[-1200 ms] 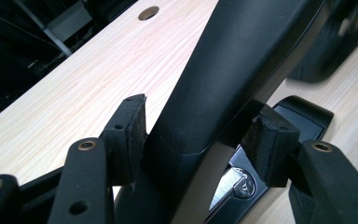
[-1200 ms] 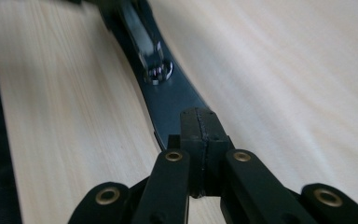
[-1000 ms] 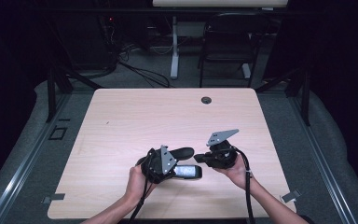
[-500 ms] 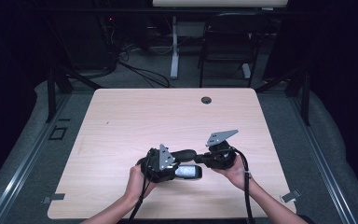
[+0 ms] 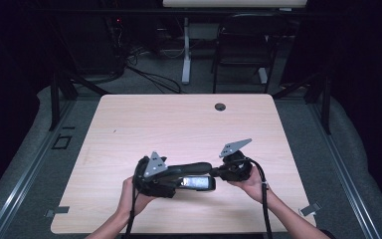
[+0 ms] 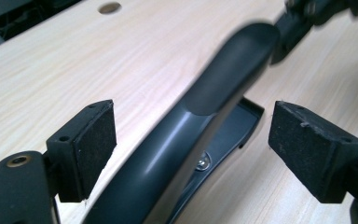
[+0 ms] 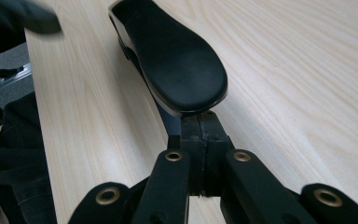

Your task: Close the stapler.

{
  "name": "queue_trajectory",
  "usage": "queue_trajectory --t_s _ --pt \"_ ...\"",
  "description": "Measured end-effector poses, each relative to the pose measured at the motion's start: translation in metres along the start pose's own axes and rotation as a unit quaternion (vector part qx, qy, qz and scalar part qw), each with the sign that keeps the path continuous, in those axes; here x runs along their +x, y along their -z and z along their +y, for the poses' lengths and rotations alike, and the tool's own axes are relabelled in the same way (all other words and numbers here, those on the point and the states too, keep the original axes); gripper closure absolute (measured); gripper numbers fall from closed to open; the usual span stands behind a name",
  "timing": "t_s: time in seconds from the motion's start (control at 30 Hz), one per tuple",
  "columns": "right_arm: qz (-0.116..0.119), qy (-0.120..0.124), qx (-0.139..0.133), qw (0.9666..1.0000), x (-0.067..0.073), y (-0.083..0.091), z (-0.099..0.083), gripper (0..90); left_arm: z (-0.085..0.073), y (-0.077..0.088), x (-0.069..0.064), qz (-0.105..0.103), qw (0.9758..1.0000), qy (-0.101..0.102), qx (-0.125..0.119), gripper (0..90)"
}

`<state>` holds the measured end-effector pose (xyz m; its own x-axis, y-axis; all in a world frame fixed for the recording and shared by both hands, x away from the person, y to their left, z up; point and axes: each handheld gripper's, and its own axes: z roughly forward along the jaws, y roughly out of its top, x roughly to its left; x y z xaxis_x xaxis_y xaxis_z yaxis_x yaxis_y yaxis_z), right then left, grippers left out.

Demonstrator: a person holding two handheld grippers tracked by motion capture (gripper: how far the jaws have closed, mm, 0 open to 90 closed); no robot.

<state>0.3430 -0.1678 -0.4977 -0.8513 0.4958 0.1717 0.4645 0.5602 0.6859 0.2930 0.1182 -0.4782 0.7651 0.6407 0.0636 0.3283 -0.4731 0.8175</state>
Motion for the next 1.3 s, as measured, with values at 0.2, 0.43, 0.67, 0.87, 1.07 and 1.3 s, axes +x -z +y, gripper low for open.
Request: queue_trajectory --t_s 0.2,0.43,0.67,0.87,1.07,1.3 --pt "0.003 0.004 0.018 0.9998 0.001 -0.005 -0.002 90.0 -0.004 0.021 0.024 0.029 0.9987 0.032 -0.026 13.8" --pt "0.001 0.005 0.033 0.9995 -0.001 -0.008 -0.004 90.0 -0.019 0.036 0.058 0.07 0.9937 0.082 -0.029 12.2" --pt "-0.015 -0.014 0.051 0.9985 -0.008 -0.007 -0.005 90.0 -0.037 0.039 0.092 0.093 0.9844 0.148 -0.019 11.3" --pt "-0.085 -0.039 0.024 0.9953 -0.019 0.012 -0.003 90.0 -0.047 0.036 0.11 0.099 0.977 0.189 -0.001 7.9" --pt "-0.069 -0.015 -0.063 0.9955 -0.002 0.031 0.009 90.0 -0.051 0.034 0.119 0.103 0.9729 0.207 0.002 6.2" --pt "-0.04 0.01 -0.046 0.9981 0.013 0.021 0.015 90.0 -0.053 0.033 0.122 0.107 0.9711 0.213 0.002 5.2"
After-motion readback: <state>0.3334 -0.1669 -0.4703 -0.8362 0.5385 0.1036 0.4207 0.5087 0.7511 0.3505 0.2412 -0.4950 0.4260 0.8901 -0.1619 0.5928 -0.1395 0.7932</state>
